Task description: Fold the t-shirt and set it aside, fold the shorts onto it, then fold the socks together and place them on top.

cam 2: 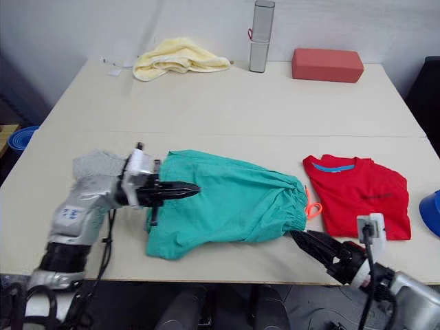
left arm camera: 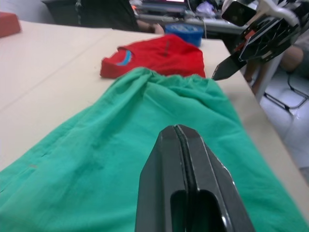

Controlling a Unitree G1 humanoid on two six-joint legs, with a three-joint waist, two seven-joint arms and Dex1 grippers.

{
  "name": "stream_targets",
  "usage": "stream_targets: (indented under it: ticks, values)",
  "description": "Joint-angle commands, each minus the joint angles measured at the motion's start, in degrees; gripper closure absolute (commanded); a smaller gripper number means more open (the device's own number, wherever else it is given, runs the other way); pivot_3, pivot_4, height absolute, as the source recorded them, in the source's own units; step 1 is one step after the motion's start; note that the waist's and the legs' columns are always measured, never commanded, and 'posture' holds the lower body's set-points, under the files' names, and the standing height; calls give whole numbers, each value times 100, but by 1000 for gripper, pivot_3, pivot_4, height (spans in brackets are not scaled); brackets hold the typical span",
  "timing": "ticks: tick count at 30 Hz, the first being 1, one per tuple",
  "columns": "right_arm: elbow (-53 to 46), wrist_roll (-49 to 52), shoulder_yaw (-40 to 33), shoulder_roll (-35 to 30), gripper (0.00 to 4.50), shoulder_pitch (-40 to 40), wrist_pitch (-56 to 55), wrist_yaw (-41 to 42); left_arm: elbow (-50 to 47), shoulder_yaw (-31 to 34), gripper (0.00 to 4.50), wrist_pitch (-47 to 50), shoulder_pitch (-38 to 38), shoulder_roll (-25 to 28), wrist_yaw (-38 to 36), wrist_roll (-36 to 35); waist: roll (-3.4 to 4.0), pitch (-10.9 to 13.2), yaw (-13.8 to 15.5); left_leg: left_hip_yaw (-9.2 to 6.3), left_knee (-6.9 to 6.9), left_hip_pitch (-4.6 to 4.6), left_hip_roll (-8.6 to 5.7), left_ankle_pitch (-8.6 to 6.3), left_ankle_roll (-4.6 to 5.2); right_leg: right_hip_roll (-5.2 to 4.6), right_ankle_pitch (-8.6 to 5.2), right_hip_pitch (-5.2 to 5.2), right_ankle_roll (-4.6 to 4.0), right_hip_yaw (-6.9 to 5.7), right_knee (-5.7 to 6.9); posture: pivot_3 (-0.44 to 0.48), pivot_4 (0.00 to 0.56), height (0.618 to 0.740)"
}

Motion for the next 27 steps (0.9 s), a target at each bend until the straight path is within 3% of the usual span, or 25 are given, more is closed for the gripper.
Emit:
stream_targets:
  ticks: [1,5,9,19,27]
  values:
    - [-187,726,322,229,0,-67,-367,-1166,633,-198,4492,-776,-399,-267,160,409,0,0,2,1,0,0,0,2,1,1,1,0,1,-1,-1,0,150,740]
    - [-328,1506,889,636,0,-233,-824,-2098,1621,-396,4492,-1372,-797,-621,282,767,-1,0,-1,6,1,1,0,5,7,2,3,1,6,1,2,0,150,740]
    - [-467,1681,1237,1172,0,-578,-1321,-2696,2273,-504,4492,-1758,-977,-749,617,1179,-2,-1,-28,10,1,0,1,6,12,5,4,-1,8,1,4,0,150,740]
    - [278,637,1888,1840,0,-1839,-1712,-3473,2737,-657,4492,-1984,-815,-888,1051,1654,-7,-4,-129,8,1,-13,0,7,22,3,11,-6,20,4,15,0,150,740]
    - [574,224,1819,2022,0,-2001,-1674,-3869,2957,-591,4492,-2184,-890,-912,1178,1641,-33,-26,-129,7,2,-6,0,9,26,0,12,-1,21,8,15,0,150,740]
